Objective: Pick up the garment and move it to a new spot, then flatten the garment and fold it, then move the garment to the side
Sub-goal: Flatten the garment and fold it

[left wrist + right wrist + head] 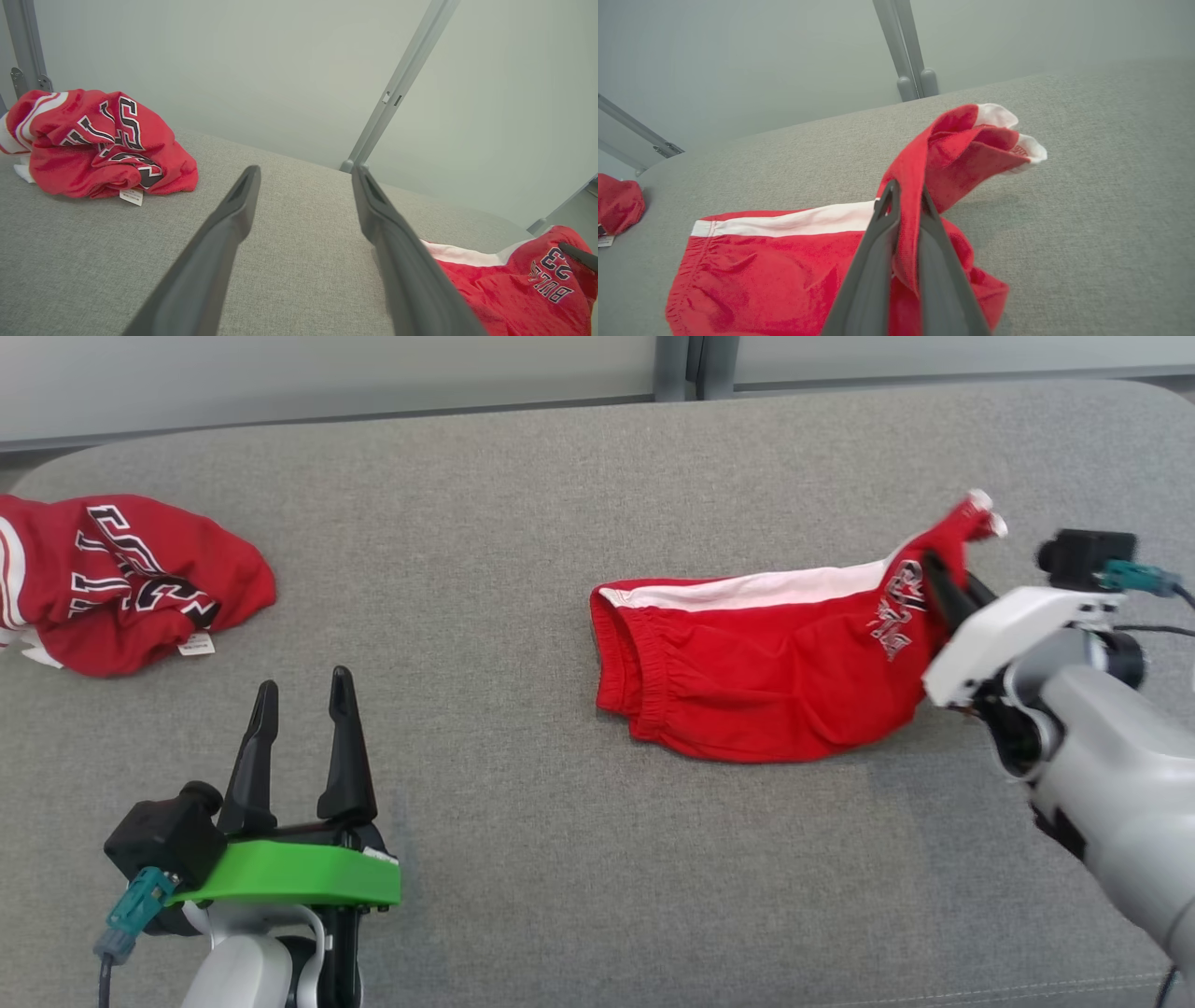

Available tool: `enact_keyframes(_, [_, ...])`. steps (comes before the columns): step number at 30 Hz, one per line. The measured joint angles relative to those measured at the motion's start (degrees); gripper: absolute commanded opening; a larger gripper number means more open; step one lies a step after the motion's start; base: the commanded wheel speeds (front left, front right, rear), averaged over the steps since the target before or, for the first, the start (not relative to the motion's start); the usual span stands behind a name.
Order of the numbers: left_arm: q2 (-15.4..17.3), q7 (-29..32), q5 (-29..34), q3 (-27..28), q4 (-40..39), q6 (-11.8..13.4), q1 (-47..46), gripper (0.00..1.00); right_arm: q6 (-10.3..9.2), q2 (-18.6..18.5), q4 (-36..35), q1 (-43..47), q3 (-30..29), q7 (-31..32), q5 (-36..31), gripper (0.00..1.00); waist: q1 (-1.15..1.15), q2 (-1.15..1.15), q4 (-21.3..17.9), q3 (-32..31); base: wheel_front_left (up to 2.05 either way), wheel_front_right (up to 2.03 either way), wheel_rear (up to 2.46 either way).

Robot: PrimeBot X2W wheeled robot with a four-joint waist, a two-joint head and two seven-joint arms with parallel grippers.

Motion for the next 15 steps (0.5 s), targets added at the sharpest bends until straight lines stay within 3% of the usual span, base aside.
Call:
enact_keyframes(8, [-0.88, -0.42, -0.30, -0.19, 0.05, -0.08, 0.51, 1.00, 0.00, 8.62, -1.24, -2.76, 4.14, 2.59, -5.27, 0.00, 0.00, 0.00, 1.60, -1.84, 0.00, 0.00, 0.00])
enact_keyframes(15, [-1.22, -0.70, -0.63, -0.24, 0.30, -0.30, 0.92, 1.00, 0.00, 13.13, -0.91, -2.22, 5.93, 4.49, -7.47, 0.00, 0.00, 0.00, 3.84, -1.84, 0.00, 0.00, 0.00])
